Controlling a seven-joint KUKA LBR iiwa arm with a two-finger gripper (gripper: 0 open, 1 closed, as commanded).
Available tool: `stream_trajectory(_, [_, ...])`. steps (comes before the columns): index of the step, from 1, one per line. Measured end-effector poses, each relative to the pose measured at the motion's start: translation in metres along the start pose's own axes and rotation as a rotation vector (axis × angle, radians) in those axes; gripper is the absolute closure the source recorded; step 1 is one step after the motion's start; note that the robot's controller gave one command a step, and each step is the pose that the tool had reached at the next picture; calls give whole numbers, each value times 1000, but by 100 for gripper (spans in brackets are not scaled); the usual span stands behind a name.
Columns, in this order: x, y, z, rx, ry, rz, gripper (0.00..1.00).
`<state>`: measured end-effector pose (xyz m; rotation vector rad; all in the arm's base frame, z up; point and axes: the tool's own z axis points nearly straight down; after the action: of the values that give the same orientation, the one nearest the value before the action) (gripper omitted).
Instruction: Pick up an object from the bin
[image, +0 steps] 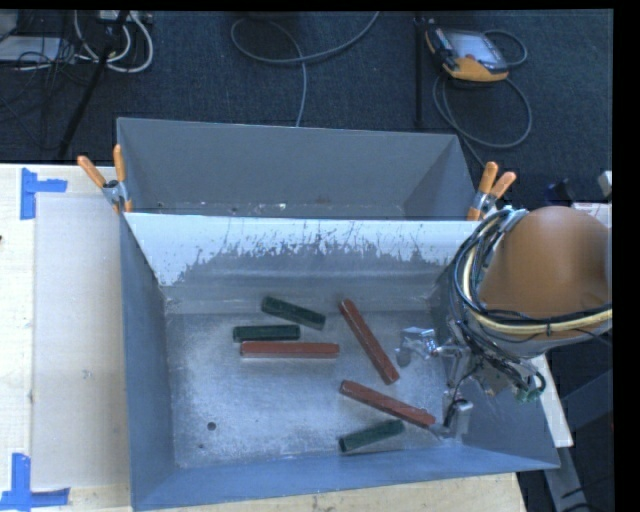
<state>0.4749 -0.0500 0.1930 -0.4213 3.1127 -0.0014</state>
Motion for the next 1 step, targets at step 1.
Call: stream_trajectory(1, [-10, 18, 118, 4, -19, -129, 0])
